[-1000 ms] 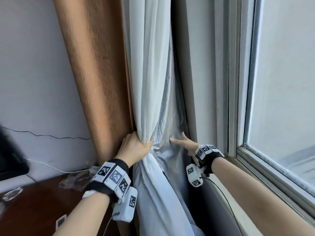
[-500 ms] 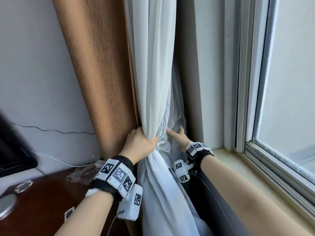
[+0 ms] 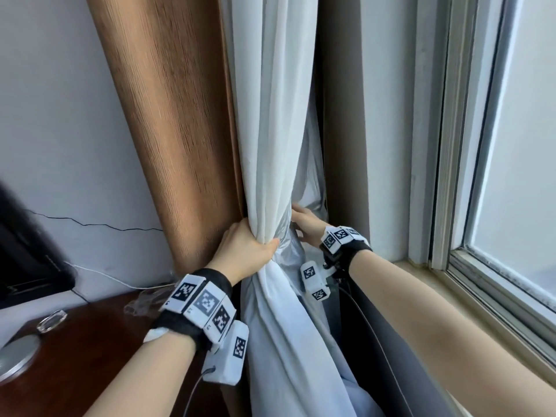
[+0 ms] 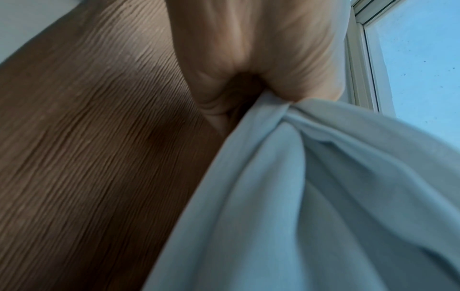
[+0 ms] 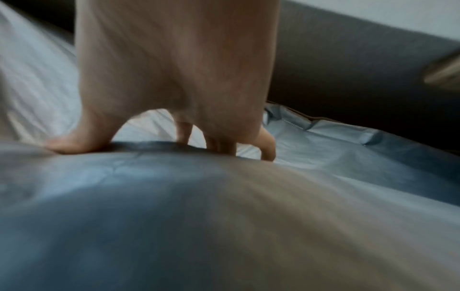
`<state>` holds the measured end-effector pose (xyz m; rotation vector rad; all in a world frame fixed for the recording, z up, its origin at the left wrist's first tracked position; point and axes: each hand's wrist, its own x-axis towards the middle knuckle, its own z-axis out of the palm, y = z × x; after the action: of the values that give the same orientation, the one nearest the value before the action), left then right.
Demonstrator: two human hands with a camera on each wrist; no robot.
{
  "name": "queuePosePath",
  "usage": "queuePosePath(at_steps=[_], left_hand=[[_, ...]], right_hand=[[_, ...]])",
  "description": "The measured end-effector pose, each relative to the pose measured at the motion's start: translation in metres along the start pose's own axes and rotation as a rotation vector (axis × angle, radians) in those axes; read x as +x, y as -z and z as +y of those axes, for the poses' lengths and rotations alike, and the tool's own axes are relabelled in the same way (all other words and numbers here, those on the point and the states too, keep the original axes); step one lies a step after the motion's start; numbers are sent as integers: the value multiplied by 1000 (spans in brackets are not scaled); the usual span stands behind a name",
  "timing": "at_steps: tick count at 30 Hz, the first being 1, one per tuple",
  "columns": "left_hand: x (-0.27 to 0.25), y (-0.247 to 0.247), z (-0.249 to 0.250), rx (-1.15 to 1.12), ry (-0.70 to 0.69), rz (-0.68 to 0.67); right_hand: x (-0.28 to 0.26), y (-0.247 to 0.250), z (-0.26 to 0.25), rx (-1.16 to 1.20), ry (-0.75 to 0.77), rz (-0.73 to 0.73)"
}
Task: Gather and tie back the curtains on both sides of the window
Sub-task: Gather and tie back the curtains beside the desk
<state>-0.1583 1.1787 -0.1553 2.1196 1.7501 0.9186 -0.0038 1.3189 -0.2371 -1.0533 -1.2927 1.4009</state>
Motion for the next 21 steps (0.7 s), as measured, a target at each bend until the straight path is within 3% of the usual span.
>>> queuePosePath(at_steps=[3, 7, 11, 18, 21], left_hand=[[-1, -3, 3, -3, -6, 4], [0, -1, -2, 9, 8, 18], [0, 4, -9, 57, 57, 53], [-4, 0, 1, 86, 139, 85], [-10, -5, 16, 88, 128, 89]], right_hand=[[-5, -8, -4, -5, 91, 93], [-13, -5, -11, -1, 179, 110], [-31, 20, -7, -68, 294, 308], [-88, 62, -10, -526, 412, 599], [-128, 65, -13, -563, 437, 688]])
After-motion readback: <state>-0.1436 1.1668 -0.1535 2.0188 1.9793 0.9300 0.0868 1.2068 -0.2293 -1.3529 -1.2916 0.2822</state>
